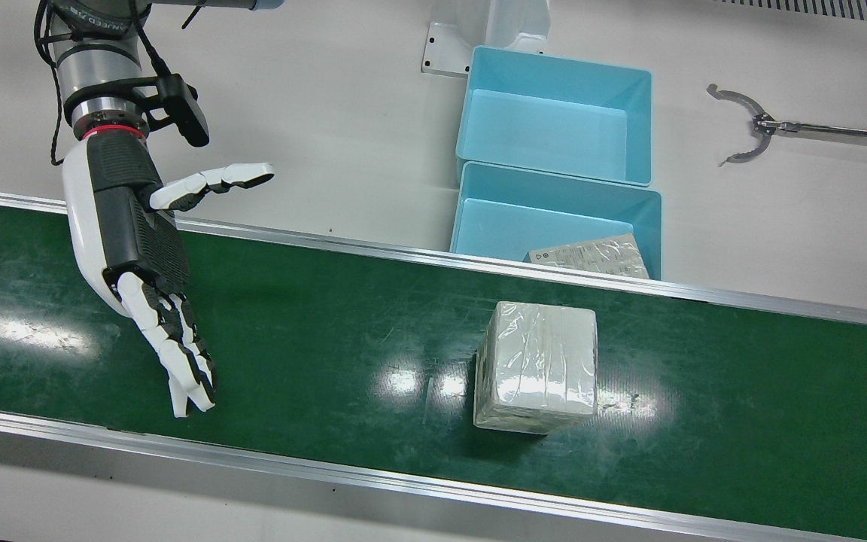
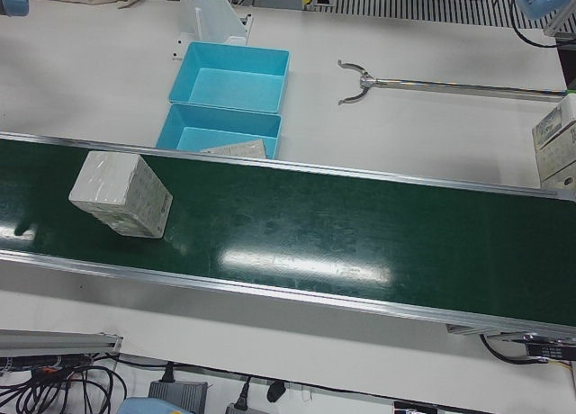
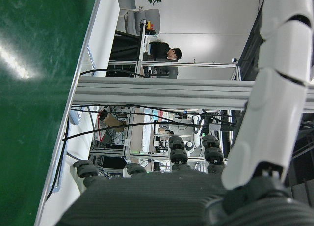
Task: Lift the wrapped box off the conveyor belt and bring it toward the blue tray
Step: 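Move the right hand along the belt to the wrapped box, then close the right hand on the wrapped box and lift it, then carry the wrapped box with the right hand toward the blue trays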
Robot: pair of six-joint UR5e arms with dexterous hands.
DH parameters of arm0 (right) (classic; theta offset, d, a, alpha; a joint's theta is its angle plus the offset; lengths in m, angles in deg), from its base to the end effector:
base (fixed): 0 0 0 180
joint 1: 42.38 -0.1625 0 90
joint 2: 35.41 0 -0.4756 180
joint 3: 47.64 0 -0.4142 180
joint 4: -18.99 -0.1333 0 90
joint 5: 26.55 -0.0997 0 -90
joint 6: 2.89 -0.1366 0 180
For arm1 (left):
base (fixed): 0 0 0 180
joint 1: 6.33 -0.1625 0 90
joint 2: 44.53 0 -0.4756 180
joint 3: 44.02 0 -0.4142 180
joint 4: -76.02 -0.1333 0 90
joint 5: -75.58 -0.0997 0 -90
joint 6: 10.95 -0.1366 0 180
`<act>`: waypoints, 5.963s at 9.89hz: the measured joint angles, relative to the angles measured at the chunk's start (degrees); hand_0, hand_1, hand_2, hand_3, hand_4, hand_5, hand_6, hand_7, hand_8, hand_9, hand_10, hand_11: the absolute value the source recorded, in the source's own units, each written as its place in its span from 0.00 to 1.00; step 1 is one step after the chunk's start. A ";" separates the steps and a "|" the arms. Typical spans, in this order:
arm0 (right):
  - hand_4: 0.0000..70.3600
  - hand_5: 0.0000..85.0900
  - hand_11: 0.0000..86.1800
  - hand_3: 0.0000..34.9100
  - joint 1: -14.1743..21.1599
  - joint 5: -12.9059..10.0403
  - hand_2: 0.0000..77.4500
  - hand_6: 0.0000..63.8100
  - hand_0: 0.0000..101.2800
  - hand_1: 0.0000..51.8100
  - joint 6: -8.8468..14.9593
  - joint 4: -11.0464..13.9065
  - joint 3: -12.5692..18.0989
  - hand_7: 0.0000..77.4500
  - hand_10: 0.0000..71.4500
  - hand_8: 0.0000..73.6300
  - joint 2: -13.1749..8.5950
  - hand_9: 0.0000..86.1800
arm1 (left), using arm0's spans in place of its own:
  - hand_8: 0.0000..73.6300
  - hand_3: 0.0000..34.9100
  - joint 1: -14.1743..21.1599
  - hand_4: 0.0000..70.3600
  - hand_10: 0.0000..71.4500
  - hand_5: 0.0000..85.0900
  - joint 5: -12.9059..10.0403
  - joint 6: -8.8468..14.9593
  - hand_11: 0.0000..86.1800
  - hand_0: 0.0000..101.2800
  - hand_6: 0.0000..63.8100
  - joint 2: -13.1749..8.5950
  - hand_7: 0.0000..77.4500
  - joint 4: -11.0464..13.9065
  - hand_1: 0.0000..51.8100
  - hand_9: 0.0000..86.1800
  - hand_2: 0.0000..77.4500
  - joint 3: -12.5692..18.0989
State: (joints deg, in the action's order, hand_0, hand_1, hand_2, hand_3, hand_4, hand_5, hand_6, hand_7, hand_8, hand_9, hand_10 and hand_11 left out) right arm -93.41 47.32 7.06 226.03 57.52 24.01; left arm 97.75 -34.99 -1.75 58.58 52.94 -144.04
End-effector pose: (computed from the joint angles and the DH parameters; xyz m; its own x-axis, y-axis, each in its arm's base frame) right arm -0.2991 -0.6421 0.3277 -0.9335 0.3505 0.0759 0.0410 0.3146 -0.9484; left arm -0.2328 -0.5775 0.5626 -0.9808 -0.1117 0.1596 -0.1586 -0.0172 -0.9872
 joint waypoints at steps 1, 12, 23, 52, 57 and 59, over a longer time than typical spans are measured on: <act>0.13 0.08 0.05 0.87 0.23 0.00 0.15 0.00 0.42 0.19 0.13 -1.89 -2.38 0.11 0.05 0.00 -0.10 0.02 | 0.01 0.00 0.00 0.00 0.00 0.01 0.00 0.00 0.00 0.00 0.00 0.00 0.01 0.00 0.00 0.01 0.01 0.00; 0.22 0.15 0.06 0.87 7.51 -8.02 0.18 0.00 0.42 0.19 3.96 -7.09 -9.72 0.14 0.05 0.00 -6.54 0.01 | 0.01 0.00 0.00 0.00 0.00 0.01 0.00 0.00 0.00 0.00 0.00 0.00 0.01 0.00 0.00 0.01 0.01 0.00; 0.26 0.20 0.07 0.89 5.52 -9.40 0.20 0.00 0.42 0.19 4.11 -8.71 -12.51 0.15 0.05 0.00 -6.63 0.01 | 0.01 0.00 0.00 0.00 0.01 0.01 0.00 0.00 0.00 0.00 0.00 0.00 0.01 0.00 0.00 0.01 0.01 0.00; 0.36 0.52 0.42 0.55 26.91 -0.82 0.42 0.37 0.46 0.04 19.54 9.05 16.42 0.61 0.34 0.25 -6.66 0.35 | 0.01 0.00 0.00 0.00 0.01 0.01 0.00 0.00 0.00 0.00 0.00 0.00 0.01 0.00 0.00 0.00 0.01 0.00; 0.37 0.51 0.25 0.59 33.08 -0.40 0.37 0.22 0.46 0.11 20.25 9.37 16.13 0.42 0.18 0.04 -6.80 0.14 | 0.01 0.00 0.00 0.00 0.01 0.01 0.00 0.00 0.00 0.00 0.00 0.00 0.01 0.00 0.00 0.00 0.01 0.00; 0.36 0.52 0.15 0.78 34.98 -0.51 0.37 0.06 0.46 0.11 20.21 9.14 16.06 0.25 0.11 0.00 -7.34 0.03 | 0.01 0.00 0.00 0.00 0.00 0.01 0.00 0.00 0.00 0.00 0.00 0.00 0.01 0.00 0.00 0.01 0.01 0.00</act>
State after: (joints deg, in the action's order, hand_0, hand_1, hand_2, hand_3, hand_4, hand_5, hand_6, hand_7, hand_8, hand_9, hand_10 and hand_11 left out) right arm -58.43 46.81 27.27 235.17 73.58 16.67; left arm 97.75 -34.99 -1.75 58.58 52.94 -144.04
